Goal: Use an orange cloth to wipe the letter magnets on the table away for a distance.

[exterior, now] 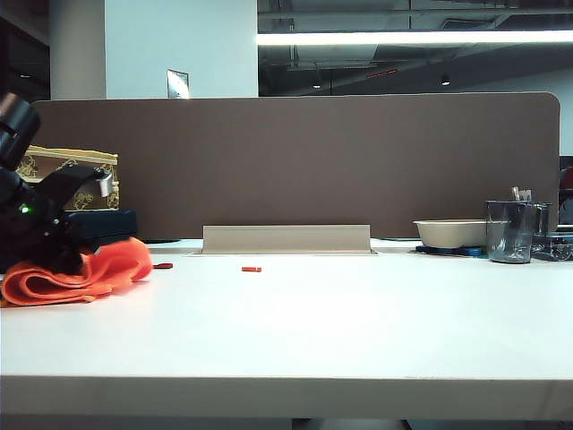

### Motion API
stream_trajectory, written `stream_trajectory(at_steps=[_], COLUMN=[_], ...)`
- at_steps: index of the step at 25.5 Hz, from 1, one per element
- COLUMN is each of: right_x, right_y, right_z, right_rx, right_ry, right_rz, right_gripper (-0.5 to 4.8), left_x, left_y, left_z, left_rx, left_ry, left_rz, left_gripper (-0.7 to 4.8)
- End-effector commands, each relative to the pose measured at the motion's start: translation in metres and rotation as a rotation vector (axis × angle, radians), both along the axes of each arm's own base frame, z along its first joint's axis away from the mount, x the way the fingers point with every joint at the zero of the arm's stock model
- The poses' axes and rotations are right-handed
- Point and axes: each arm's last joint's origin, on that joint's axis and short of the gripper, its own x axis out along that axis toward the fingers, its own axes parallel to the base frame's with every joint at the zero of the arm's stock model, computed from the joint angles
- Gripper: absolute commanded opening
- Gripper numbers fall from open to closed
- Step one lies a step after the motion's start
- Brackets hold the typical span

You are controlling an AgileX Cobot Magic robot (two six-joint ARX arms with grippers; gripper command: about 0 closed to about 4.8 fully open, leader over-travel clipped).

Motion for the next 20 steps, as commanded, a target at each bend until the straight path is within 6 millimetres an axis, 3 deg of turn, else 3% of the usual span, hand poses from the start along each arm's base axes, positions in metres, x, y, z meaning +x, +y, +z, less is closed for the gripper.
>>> stream_trajectory(at_steps=[1, 4, 11, 15, 20], right_x=[0.000, 0.000, 0.000, 0.000, 0.000], right_y=[0.000, 0.000, 0.000, 0.000, 0.000], right_z=[-0.001, -0.001, -0.001, -0.001, -0.001], right_rx=[0.001, 0.001, 0.001, 0.001, 0.001], right_ry=[-0.005, -0.005, -0.005, -0.005, -0.005], right_rz=[-0.001, -0.001, -0.001, 0.000, 0.000], right_gripper=[-0.05, -0.05, -0.05, -0.05, -0.05], left_x=[0.001, 0.011, 0.025, 0.031, 0.042], left_y=[-0.017, -0.048, -0.099, -0.125, -0.157], left_z=[0.021, 0.051, 0.101, 0.117, 0.120], left_rx=[-0.034, -0.100, -0.200, -0.222, -0.258], left_ry=[-0.125, -0.219, -0.343, -0.386, -0.384], left_rz=[-0.083, -0.132, -0.201, -0.258, -0.303], left_gripper=[-0.06, -0.06, -0.06, -0.06, -0.06])
